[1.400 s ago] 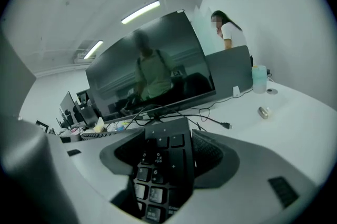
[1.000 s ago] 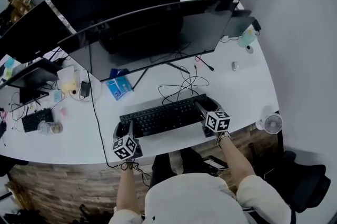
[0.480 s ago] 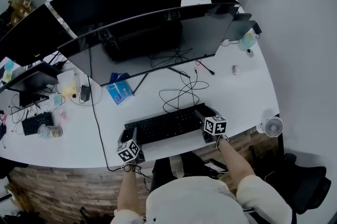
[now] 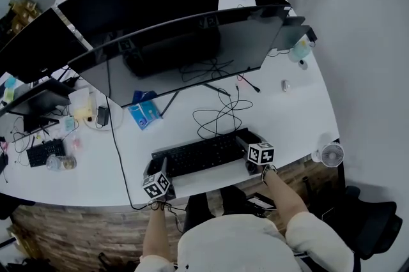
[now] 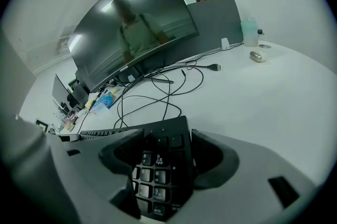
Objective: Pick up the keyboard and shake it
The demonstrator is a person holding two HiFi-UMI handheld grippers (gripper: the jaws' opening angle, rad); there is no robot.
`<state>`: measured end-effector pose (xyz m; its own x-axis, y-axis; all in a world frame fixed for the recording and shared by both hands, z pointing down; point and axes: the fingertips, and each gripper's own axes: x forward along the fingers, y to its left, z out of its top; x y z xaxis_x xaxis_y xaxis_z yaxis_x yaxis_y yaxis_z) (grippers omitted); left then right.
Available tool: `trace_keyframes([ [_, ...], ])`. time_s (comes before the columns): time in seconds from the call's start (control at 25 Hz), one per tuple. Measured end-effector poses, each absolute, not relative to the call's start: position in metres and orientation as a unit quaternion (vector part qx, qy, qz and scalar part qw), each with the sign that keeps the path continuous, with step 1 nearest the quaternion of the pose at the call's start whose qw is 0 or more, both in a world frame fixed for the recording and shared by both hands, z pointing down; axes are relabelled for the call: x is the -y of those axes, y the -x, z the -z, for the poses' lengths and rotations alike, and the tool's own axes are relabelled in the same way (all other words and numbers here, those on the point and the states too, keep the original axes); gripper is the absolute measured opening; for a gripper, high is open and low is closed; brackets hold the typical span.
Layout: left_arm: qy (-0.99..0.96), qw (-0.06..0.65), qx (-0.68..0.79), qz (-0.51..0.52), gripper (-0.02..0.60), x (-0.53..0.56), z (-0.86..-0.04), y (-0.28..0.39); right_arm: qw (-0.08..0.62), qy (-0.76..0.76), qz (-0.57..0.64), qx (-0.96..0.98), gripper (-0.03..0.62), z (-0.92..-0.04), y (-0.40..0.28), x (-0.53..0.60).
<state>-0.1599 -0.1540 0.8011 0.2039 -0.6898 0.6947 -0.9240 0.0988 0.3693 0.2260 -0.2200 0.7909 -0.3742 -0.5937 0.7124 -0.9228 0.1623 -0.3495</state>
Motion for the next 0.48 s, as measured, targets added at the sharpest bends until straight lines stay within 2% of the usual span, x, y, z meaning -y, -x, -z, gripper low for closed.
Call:
trace_keyframes([
  [0.48,-0.657,0.400,0.618,-0.163,0.281,0.155,-0.798,0.162,0.250,-0.522,-0.349,0.737,0.293,-0.781,-0.227,0.222],
])
